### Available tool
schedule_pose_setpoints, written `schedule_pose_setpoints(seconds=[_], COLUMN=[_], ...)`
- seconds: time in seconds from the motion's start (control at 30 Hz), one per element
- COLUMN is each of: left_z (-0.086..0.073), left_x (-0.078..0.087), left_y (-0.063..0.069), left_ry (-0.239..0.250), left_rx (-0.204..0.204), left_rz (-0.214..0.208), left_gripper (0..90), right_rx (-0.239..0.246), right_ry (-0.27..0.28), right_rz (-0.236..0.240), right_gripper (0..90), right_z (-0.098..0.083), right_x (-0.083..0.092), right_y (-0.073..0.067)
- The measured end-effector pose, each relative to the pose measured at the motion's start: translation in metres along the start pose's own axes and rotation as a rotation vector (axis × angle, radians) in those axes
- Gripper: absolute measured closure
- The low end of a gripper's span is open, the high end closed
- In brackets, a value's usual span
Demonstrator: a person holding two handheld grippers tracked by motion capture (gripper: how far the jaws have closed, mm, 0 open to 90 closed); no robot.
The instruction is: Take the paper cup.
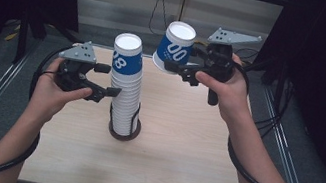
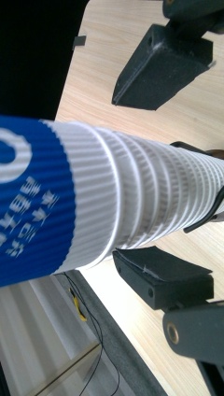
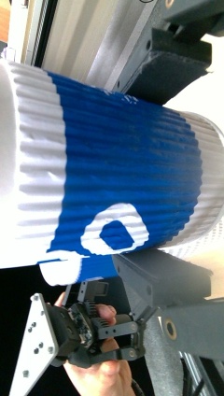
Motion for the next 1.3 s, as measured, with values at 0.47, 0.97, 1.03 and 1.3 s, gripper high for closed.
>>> schedule_pose_setpoints(seconds=[0.47, 0.97, 1.03, 1.3], left_z=[-0.022, -0.047, -0.050, -0.059], left_x=[0.000, -0.013, -0.015, -0.020], left_y=[0.007, 0.019, 0.021, 0.026], left_ry=[-0.016, -0.033, -0.035, -0.042], left_rx=[0.018, 0.040, 0.050, 0.060], left_rz=[-0.011, -0.051, -0.056, -0.072], left_gripper=[21.0, 20.5, 20.3, 19.9], right_rx=[0.022, 0.016, 0.013, 0.010], right_ry=[-0.034, -0.066, -0.072, -0.086], right_rz=[0.007, 0.010, 0.010, 0.011], right_gripper=[21.4, 21.5, 21.5, 21.5], right_z=[-0.025, -0.059, -0.063, -0.074], right_x=[0.004, 0.013, 0.015, 0.019], right_y=[0.003, 0.010, 0.012, 0.014])
Point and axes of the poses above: each handheld gripper's, and its own axes: x roughly backward along the jaws, z roughly out of its top, y roughly to its right, the point moved 3 cm from there along -x, roughly forward along the jaws, and after that the axes turned 6 degrees about -x, right-handed, at the moved point
